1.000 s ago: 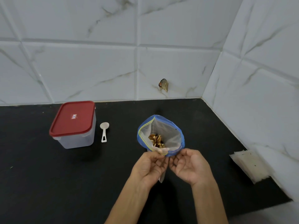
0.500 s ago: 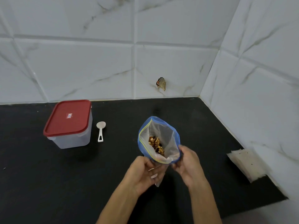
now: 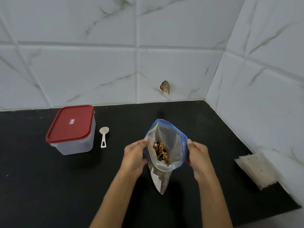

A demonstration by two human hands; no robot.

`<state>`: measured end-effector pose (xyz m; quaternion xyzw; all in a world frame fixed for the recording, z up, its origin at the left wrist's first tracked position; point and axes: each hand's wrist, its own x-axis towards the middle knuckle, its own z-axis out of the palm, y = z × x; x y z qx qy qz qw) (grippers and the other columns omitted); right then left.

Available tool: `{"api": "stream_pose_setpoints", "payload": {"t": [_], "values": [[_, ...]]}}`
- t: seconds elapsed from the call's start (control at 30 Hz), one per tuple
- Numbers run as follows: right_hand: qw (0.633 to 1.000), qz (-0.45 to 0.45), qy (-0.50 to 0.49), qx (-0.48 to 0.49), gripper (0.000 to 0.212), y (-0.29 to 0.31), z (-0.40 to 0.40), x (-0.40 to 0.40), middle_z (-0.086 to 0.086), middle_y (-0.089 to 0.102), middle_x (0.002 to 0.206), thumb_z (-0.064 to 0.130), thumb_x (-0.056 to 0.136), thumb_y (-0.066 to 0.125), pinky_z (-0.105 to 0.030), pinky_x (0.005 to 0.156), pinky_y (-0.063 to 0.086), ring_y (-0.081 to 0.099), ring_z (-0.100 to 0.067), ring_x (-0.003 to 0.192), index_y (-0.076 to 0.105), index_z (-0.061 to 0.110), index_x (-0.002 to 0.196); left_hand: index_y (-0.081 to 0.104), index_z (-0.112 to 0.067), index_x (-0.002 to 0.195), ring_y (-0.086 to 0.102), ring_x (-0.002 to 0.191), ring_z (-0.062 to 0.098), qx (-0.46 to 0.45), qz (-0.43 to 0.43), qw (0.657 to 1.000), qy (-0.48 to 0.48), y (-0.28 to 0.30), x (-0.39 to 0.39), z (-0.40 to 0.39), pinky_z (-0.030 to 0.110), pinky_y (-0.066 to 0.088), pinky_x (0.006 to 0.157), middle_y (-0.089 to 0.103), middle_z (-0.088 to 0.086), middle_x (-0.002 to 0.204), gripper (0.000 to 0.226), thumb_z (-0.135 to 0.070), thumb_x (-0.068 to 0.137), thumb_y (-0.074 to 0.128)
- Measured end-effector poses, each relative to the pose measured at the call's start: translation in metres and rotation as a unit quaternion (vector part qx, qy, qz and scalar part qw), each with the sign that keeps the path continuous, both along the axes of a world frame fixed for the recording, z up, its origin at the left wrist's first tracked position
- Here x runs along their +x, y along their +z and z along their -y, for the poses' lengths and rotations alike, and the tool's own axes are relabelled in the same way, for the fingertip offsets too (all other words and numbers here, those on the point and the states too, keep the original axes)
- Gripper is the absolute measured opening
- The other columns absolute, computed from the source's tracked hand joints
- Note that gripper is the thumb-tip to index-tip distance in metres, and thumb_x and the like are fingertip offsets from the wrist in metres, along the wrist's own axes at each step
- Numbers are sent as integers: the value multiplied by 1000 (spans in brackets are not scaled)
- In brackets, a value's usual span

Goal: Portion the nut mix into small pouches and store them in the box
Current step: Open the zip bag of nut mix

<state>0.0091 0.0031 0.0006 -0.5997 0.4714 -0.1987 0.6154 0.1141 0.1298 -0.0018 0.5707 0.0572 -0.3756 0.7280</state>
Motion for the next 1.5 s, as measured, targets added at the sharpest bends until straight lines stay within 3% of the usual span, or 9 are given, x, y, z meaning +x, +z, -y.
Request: {"api": "stream_pose_setpoints", "payload": {"t": [0.1, 0.2, 0.33, 0.6, 0.7, 0.83, 1.03, 1.27, 1.5], "values": [[958, 141, -4, 250, 28, 3, 2, -2, -12, 69, 90, 14, 99, 40, -41, 75, 54, 64, -25, 87, 67, 7, 97, 66, -1, 89, 64, 77, 23, -18, -39, 999, -7, 1, 2, 3, 42, 55, 71, 67, 13, 82, 26, -13, 100, 46], [947, 139, 10, 288, 27, -1, 4, 0, -14, 69, 95, 13, 94, 42, -44, 75, 54, 64, -27, 92, 66, 5, 102, 60, -3, 88, 63, 69, 22, -10, -48, 999, -18, 2, 0, 5, 44, 54, 71, 66, 11, 73, 29, -16, 101, 38], [1000, -22, -9, 16, 21, -5, 12, 5, -9, 61, 92, 31, 96, 45, -39, 76, 50, 59, -20, 82, 56, 15, 101, 55, -19, 95, 65, 97, 30, 86, 74, 992, -50, 2, 3, 7, 52, 54, 88, 65, 12, 106, 21, -36, 98, 43], [942, -55, 142, -298, 16, 12, 32, 24, 9, 64, 84, 33, 89, 63, -14, 64, 42, 58, -1, 78, 68, 19, 95, 65, -21, 104, 61, 92, 9, 220, 373, 897, -94, 15, 28, 19, 24, 49, 74, 65, -5, 97, 33, -49, 87, 61], [939, -73, 136, -306, 35, 10, 34, 37, -4, 61, 67, 31, 95, 54, -31, 64, 42, 56, -16, 66, 62, 7, 70, 73, -18, 88, 65, 82, 16, 144, 355, 919, -91, 20, 36, 28, 29, 51, 69, 71, 5, 85, 18, -33, 91, 62], [991, 15, 129, -12, 39, 9, 39, 48, -7, 59, 61, 27, 99, 47, -32, 64, 43, 56, -19, 60, 62, 3, 72, 69, -11, 76, 54, 63, 18, 112, 231, 959, -123, 20, 47, 35, 29, 46, 58, 61, 12, 73, 26, -24, 95, 58], [952, 83, 151, 252, 40, -4, 41, 49, -1, 55, 46, 20, 100, 45, -22, 39, 47, 54, -10, 38, 57, 8, 63, 60, -9, 75, 49, 53, 10, 6, -84, 988, -130, 10, 61, 40, 20, 45, 46, 55, 3, 63, 30, -18, 100, 45], [975, -59, 215, -2, 43, 6, 54, 57, -9, 68, 78, 43, 94, 53, -33, 72, 50, 64, -20, 75, 71, 4, 91, 61, -5, 93, 61, 52, 14, 87, 5, 990, -114, 8, 65, 46, 26, 48, 48, 63, 6, 64, 22, -26, 95, 58], [936, 78, 236, 249, 42, 5, 64, 75, -4, 60, 57, 31, 97, 49, -27, 55, 50, 60, -14, 52, 64, 7, 67, 40, -19, 55, 26, 30, 1, -71, -143, 958, -237, -1, 82, 52, 12, 20, 29, 30, -11, 44, 44, -15, 97, 31]]}}
